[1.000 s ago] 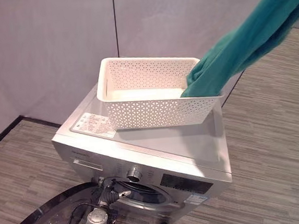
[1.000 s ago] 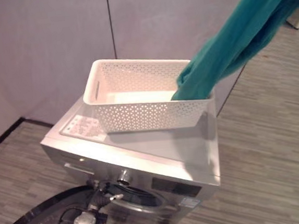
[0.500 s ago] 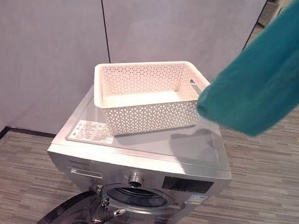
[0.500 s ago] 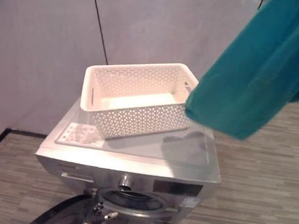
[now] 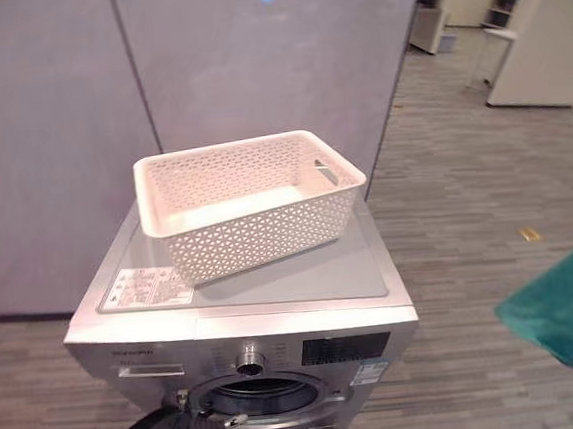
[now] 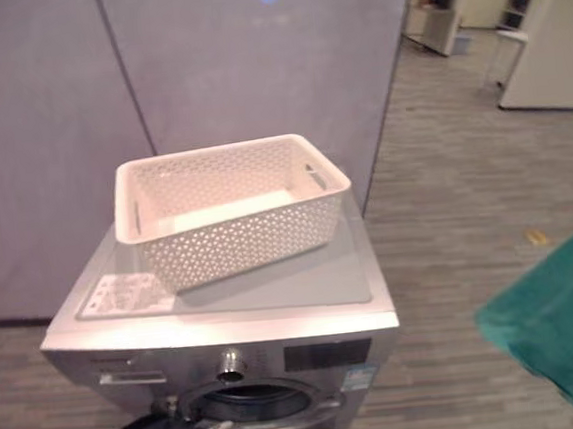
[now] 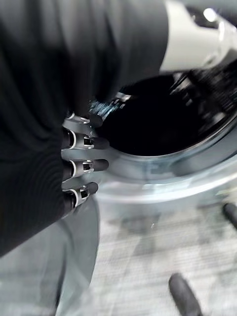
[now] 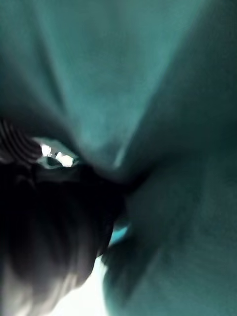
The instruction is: Grab the laundry basket,head to the washer,open it,put in the laundry and shut it.
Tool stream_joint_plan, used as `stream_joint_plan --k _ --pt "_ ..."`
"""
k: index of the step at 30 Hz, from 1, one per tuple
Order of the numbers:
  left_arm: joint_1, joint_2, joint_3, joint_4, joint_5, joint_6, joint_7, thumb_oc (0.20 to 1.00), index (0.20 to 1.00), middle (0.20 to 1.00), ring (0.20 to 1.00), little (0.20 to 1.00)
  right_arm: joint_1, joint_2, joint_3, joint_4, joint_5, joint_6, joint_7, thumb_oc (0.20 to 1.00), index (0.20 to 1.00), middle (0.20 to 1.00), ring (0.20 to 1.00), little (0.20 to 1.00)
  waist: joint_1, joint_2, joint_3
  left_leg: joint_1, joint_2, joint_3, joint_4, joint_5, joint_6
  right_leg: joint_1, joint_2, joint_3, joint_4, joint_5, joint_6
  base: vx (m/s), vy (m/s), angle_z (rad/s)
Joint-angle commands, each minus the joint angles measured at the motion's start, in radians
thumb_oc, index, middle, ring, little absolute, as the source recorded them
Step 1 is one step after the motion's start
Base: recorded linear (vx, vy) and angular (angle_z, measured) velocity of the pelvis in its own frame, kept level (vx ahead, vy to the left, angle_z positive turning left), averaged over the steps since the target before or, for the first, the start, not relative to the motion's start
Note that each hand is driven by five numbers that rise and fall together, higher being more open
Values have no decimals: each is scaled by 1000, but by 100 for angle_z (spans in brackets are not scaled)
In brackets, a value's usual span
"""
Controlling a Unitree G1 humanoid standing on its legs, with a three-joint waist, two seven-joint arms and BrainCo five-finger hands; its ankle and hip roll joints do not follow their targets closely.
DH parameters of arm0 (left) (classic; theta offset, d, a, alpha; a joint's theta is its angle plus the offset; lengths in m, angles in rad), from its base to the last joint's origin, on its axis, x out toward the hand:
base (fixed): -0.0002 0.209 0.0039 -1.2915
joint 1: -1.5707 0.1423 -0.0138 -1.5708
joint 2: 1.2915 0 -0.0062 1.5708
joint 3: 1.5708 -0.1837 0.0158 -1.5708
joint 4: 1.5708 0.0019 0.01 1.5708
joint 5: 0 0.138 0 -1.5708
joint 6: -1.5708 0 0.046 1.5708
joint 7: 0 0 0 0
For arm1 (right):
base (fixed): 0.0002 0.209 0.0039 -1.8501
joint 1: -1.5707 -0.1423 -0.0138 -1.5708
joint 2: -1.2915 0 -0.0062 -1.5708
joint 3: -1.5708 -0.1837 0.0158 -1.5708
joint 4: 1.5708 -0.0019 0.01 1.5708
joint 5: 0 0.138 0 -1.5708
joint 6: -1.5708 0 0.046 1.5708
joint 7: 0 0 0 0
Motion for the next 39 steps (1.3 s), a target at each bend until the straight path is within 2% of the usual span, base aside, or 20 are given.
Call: stream_joint_plan --k 1,3,4,5,8,9,10,11,12,13,15,16,19,26,31,37,39 --pt "-109 48 -12 -172 -13 -67 3 1000 1000 1000 1000 1000 123 164 -118 -68 -142 -7 -54 200 200 200 200 200 12 13 106 23 11 -58 11 -127 35 -104 -32 -31 123 -14 89 -80 35 -35" --pt "-117 102 -57 -315 -40 -75 -15 1000 1000 1000 1000 1000 339 316 -292 -217 -186 -5 -60 200 200 200 200 200 35 -13 133 21 6 -48 11 -120 45 -124 -33 -41 146 14 92 -115 20 -23" --pt "-125 121 -71 -391 -58 -83 -31 1000 1000 1000 1000 1000 387 367 -316 -270 -205 -6 -55 200 200 200 200 200 46 0 153 18 9 -43 12 -120 54 -127 -26 -65 176 -6 86 -195 36 -40" --pt "-129 161 -94 -491 -70 -78 -57 1000 1000 1000 1000 1000 460 434 -353 -346 -238 1 -50 200 200 200 200 200 59 5 167 3 13 -36 12 -101 55 -128 -21 -99 221 -51 58 -206 44 -56" --pt "-128 268 -117 -739 -94 -62 -135 1000 1000 1000 1000 1000 582 592 -375 -488 -270 3 -2 200 200 200 200 200 83 31 177 -35 26 -32 17 -68 61 -96 -5 -160 364 -183 14 -152 6 -19" --pt "-128 268 -117 -739 -94 -62 -135 1000 1000 1000 1000 1000 582 592 -375 -488 -270 3 -2 200 200 200 200 200 83 31 177 -35 26 -32 17 -68 61 -96 -5 -160 364 -183 14 -54 -22 37" --pt "-113 308 -104 -850 -126 -50 -166 1000 1000 1000 1000 1000 634 670 -367 -549 -269 0 38 200 200 200 200 200 103 41 167 -52 28 -29 24 -64 66 -68 -1 -183 428 -242 2 -51 -26 34" --pt "-106 317 -101 -860 -128 -44 -167 1000 1000 1000 1000 1000 644 680 -373 -559 -271 5 41 200 200 200 200 200 103 33 164 -58 28 -28 28 -59 64 -74 -2 -183 430 -238 0 -98 -70 28" --pt "-94 321 -95 -916 -152 -37 -177 1000 1000 1000 1000 1000 661 740 -346 -616 -284 -1 72 200 200 200 200 200 123 36 154 -85 24 -20 52 -58 71 -35 -4 -196 453 -268 -9 -78 -72 22" --pt "-86 319 -91 -927 -154 -30 -183 1000 1000 1000 1000 1000 677 765 -346 -645 -295 1 87 200 200 200 200 200 130 31 145 -96 22 -17 64 -59 73 -21 -5 -201 459 -268 -12 -73 -89 14" --pt "-76 296 -95 -929 -160 -28 -188 1000 1000 1000 1000 1000 687 801 -339 -681 -319 0 102 200 200 200 200 200 155 13 121 -121 6 -2 78 -66 72 49 -20 -221 415 -290 -11 -75 -86 17" --pt "-72 287 -92 -927 -153 -34 -184 1000 1000 1000 1000 1000 672 822 -320 -688 -331 -4 103 200 200 200 200 200 171 7 121 -141 6 11 83 -53 67 60 -30 -236 375 -264 -8 -155 -102 17" --pt "-62 279 -83 -929 -142 -40 -184 1000 1000 1000 1000 1000 655 836 -294 -710 -343 -3 115 200 200 200 200 200 199 2 103 -170 15 35 75 -32 55 102 -26 -248 250 -278 -13 -100 -109 -27" --pt "-68 255 -112 -942 -146 -38 -193 1000 1000 1000 1000 1000 652 850 -262 -738 -354 -8 130 200 200 200 200 200 219 -17 101 -203 42 28 65 15 17 181 2 -262 78 -275 -35 -89 -120 -7" --pt "-108 236 -139 -965 -192 -28 -201 1000 1000 1000 1000 1000 658 883 -255 -751 -350 -11 122 200 200 200 200 200 226 -28 115 -235 60 7 80 50 -4 196 29 -268 50 -277 -55 -136 -107 15" --pt "-180 227 -162 -1015 -216 -14 -210 1000 1000 1000 1000 1000 660 892 -248 -751 -338 -1 136 200 200 200 200 200 212 -21 112 -260 82 -11 104 76 -25 207 51 -282 45 -285 -74 -119 -77 9" --pt "-214 182 -166 -1005 -228 16 -174 1000 1000 1000 1000 1000 660 900 -220 -761 -327 16 157 200 200 200 200 200 210 -19 109 -269 99 -14 123 93 -38 217 66 -287 47 -293 -90 -122 -92 -1"
